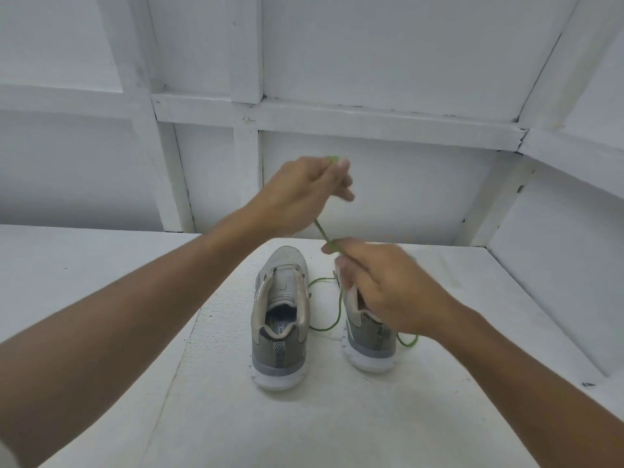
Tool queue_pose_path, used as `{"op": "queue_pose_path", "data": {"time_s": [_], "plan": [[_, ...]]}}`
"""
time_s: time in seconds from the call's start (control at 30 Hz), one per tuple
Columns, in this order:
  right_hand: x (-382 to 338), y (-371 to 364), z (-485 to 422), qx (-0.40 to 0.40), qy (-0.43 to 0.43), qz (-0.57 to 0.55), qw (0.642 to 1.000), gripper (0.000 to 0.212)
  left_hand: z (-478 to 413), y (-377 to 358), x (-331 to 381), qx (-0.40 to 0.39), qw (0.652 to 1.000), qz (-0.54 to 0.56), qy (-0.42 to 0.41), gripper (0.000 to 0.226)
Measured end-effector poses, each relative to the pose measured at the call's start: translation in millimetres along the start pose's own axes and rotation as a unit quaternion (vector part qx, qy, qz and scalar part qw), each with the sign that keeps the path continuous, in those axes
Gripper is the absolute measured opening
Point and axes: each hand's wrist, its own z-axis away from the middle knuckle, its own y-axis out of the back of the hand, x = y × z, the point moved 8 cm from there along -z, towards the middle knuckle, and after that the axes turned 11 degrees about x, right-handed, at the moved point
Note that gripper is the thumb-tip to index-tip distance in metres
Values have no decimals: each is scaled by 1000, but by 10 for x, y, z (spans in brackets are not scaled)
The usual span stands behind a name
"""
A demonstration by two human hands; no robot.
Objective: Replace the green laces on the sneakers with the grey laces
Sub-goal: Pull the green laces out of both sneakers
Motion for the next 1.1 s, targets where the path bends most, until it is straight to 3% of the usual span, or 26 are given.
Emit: {"op": "queue_pose_path", "data": {"time_s": [0.03, 0.1, 0.23, 0.4, 0.53, 0.63, 0.9, 1.0, 1.1], "plan": [[-24, 147, -23, 40, 14, -10, 999, 21, 48, -50, -51, -27, 998, -62, -10, 50], [-24, 519, -94, 140, 26, -34, 989, 16, 182, -175, -142, -108, 991, -71, 21, 60], [197, 808, -164, 268, -35, -141, 952, 14, 334, -309, -72, -189, 968, 132, 95, 55], [184, 430, -125, 242, -74, -240, 937, 21, 291, -334, 138, -157, 921, 321, 156, 49], [49, 313, -98, 197, -66, -290, 934, 31, 263, -318, 117, -125, 916, 342, 170, 50], [16, 308, -77, 187, -71, -312, 929, 25, 273, -318, 99, -124, 910, 353, 178, 51], [173, 307, -19, 273, -115, -316, 902, 16, 317, -450, 81, -161, 893, 376, 189, 50], [229, 292, 44, 312, -121, -320, 887, 13, 293, -456, 32, -149, 909, 343, 183, 50], [280, 246, 104, 340, -127, -317, 876, 15, 249, -397, -16, -64, 949, 260, 166, 53]]}}
